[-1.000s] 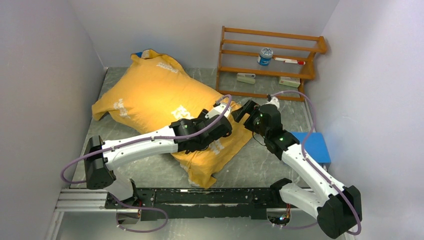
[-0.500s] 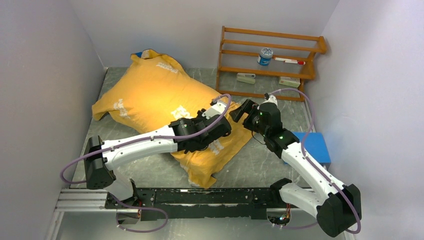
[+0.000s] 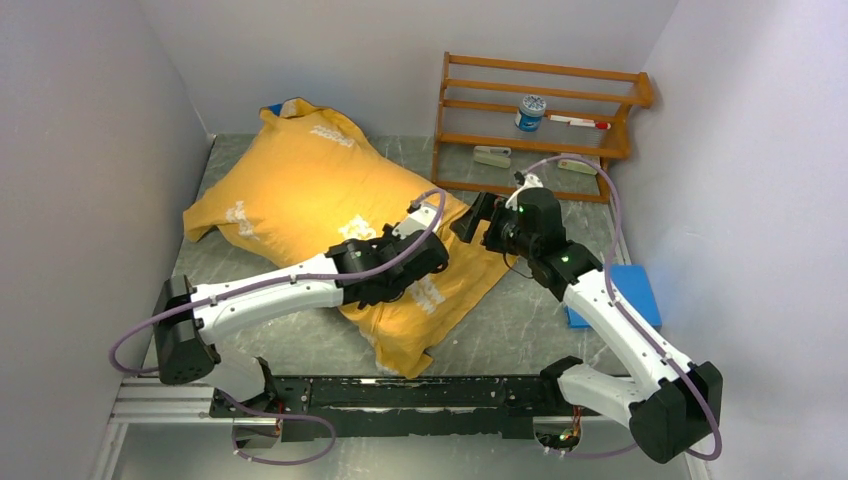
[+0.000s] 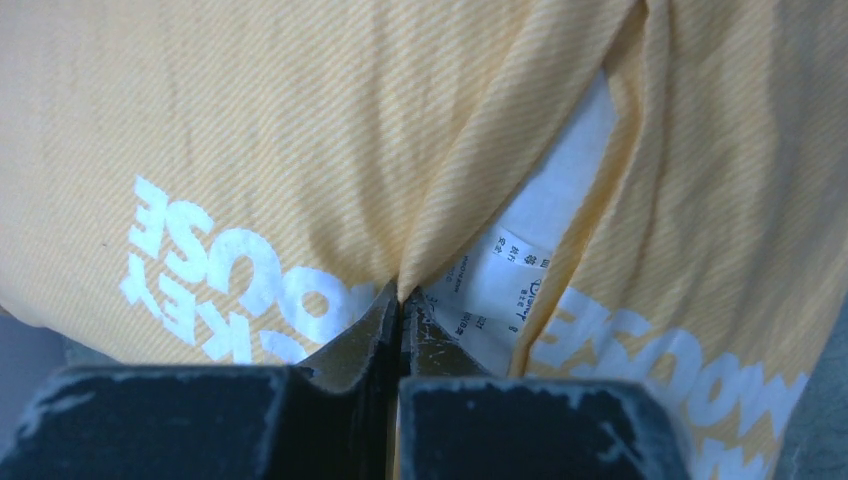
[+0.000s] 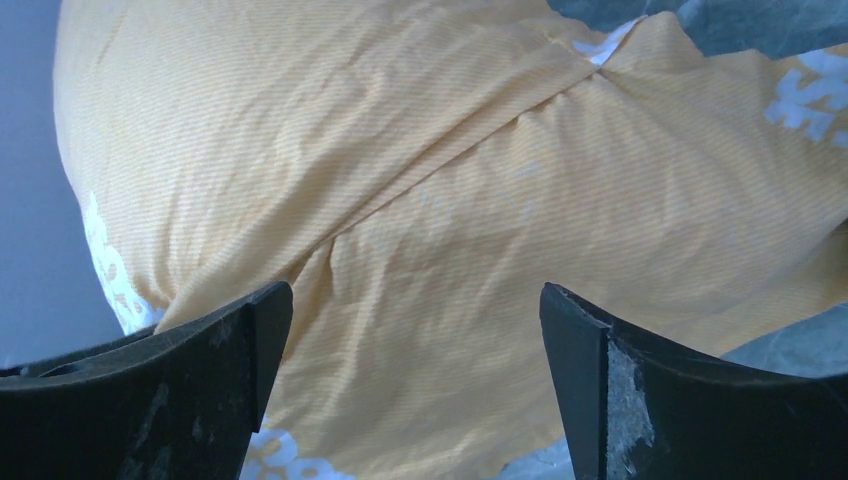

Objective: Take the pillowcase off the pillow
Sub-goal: Remove the pillow from the pillowcase.

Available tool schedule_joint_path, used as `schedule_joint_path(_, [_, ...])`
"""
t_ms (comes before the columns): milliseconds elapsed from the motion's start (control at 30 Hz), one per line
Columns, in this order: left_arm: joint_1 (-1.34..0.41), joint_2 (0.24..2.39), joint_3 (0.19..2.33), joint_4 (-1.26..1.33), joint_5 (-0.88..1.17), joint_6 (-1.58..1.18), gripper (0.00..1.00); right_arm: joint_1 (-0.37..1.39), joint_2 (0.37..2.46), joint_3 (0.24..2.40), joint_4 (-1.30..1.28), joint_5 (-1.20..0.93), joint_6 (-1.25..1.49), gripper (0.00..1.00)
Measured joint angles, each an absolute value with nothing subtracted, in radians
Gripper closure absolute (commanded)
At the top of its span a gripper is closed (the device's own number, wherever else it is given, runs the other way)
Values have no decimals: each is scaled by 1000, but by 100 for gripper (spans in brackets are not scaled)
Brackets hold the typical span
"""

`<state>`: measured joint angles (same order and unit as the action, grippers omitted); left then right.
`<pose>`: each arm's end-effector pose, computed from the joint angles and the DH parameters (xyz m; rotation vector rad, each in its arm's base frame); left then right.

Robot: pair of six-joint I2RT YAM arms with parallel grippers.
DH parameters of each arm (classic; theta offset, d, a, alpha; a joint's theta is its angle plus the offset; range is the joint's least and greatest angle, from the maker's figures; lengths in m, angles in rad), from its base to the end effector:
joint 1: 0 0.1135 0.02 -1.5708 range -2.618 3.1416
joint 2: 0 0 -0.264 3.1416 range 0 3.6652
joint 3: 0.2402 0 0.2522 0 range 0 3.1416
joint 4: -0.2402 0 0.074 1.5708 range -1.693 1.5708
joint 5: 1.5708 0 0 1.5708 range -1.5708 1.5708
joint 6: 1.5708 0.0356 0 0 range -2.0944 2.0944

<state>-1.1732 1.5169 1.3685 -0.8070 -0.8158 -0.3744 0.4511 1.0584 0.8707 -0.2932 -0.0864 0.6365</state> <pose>0.1454 -0.2792 0.3199 0.5642 2.0961 0.1871 0.2142 0.1072 0.3062 0.1421 2.1334 0.7494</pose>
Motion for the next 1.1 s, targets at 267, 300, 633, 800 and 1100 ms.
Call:
schedule_joint_path(267, [-1076,1370,1230,-709,-688,-382,95,451,1080,933,-390,-112,607,0])
schedule_joint_path(300, [-1054,1352,1212,-691,-662,-380,95,451,1079,933,-390,-125,614,0])
schedule_joint_path(633, [-950,1288,1120,-593,-457,-372,95,451,1140,965,-474,-248,625,4])
schedule_joint_path(800, [-936,1275,1091,-566,-397,-384,95,451,1173,1012,-605,-252,625,4])
schedule_joint_path(1100, [-930,1275,1069,-557,-341,-419,95,451,1185,1065,-807,-283,648,7])
